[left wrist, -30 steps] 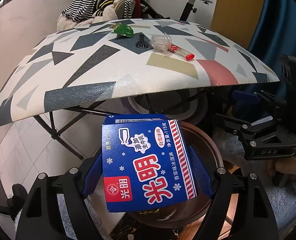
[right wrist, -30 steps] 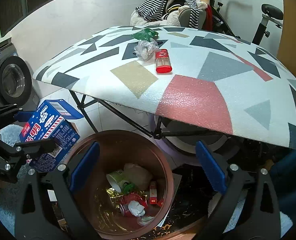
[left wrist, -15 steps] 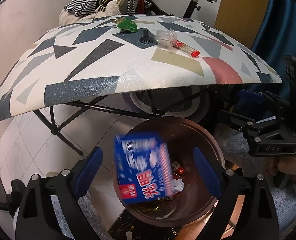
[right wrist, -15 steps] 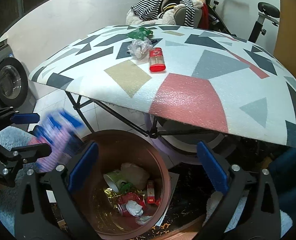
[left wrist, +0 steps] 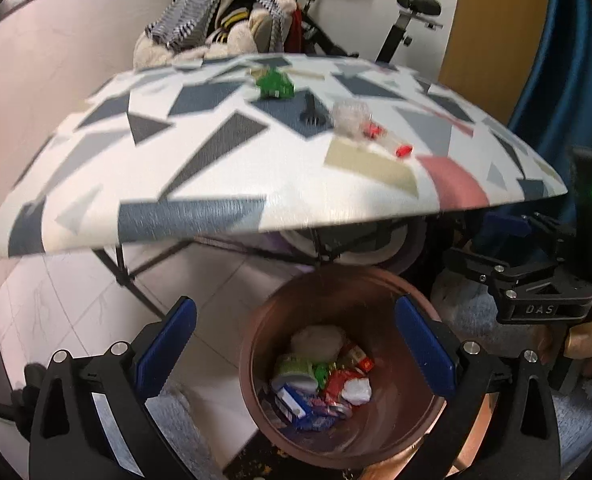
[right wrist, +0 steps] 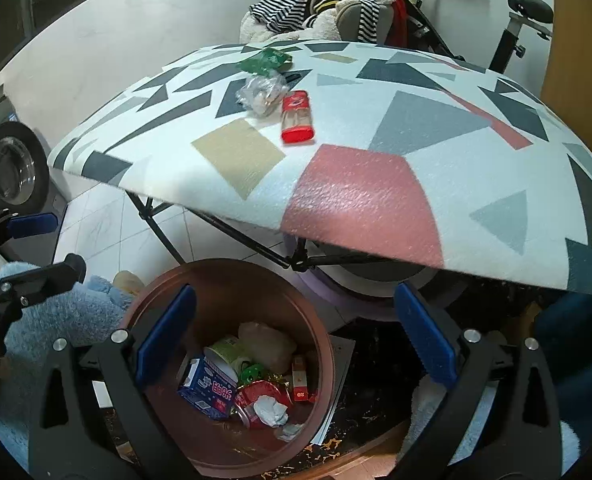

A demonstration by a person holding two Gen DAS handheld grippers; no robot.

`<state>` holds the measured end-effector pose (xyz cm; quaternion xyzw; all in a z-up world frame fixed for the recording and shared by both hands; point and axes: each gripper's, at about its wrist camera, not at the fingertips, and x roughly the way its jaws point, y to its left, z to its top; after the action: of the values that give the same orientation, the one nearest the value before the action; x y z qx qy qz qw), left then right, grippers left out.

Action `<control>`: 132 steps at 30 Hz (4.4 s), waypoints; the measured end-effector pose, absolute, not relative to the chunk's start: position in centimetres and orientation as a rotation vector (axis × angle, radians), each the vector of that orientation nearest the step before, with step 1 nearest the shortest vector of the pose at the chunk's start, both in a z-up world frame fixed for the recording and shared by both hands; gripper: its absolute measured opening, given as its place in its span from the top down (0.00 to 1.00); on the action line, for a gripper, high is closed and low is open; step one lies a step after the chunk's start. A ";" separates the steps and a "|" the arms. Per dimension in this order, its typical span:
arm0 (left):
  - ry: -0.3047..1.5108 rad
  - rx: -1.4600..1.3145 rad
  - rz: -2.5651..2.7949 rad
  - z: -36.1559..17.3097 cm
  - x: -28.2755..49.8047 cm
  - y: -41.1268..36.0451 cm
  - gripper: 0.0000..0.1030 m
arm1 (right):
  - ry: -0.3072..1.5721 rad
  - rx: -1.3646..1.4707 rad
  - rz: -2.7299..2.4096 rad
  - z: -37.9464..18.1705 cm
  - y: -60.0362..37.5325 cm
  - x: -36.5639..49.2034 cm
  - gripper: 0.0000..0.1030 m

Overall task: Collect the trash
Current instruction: 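Open the left tool to drop the blue box into the bin, then raise both tools back toward the red lighter and clear wrapper on the table, then grasp the green snack packet with the left tool while the right tool grasps the red lighter, then carry the green packet and red lighter down over the brown bin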

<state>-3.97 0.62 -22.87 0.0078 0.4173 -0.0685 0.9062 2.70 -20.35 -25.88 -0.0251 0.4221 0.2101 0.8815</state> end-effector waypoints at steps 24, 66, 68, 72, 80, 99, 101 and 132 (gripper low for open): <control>0.666 -0.009 -0.018 -13.4 1.8 6.6 0.06 | 0.869 -0.139 0.524 -19.9 -20.6 9.9 0.05; 0.768 -0.183 -0.067 -17.0 9.7 9.7 0.26 | 0.873 -0.158 0.532 -21.6 -17.2 16.6 0.75; 0.766 -0.213 -0.097 -16.8 11.0 9.3 0.27 | 0.859 -0.134 0.515 -21.2 -17.8 16.9 0.75; 0.785 -0.262 -0.137 -16.9 14.8 8.0 0.27 | 0.845 -0.102 0.493 -20.8 -18.9 17.9 0.75; 0.876 -0.262 -0.157 -19.4 24.7 4.1 0.27 | 0.859 -0.090 0.483 -20.7 -20.6 18.3 0.75; 0.867 -0.188 -0.190 -16.4 22.8 5.4 0.76 | 0.845 -0.073 0.485 -19.4 -22.3 16.3 0.75; 0.847 -0.178 -0.192 -15.3 20.8 5.7 0.76 | 0.835 -0.075 0.495 -18.9 -22.0 15.5 0.75; 0.761 -0.107 -0.317 -18.1 -5.5 1.7 0.76 | 0.873 -0.064 0.674 -22.6 -19.0 2.0 0.75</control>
<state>-5.47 1.73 -18.06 -0.0520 0.3696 -0.1540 0.9149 2.00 -19.01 -22.61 -0.0302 0.4146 0.3200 0.8513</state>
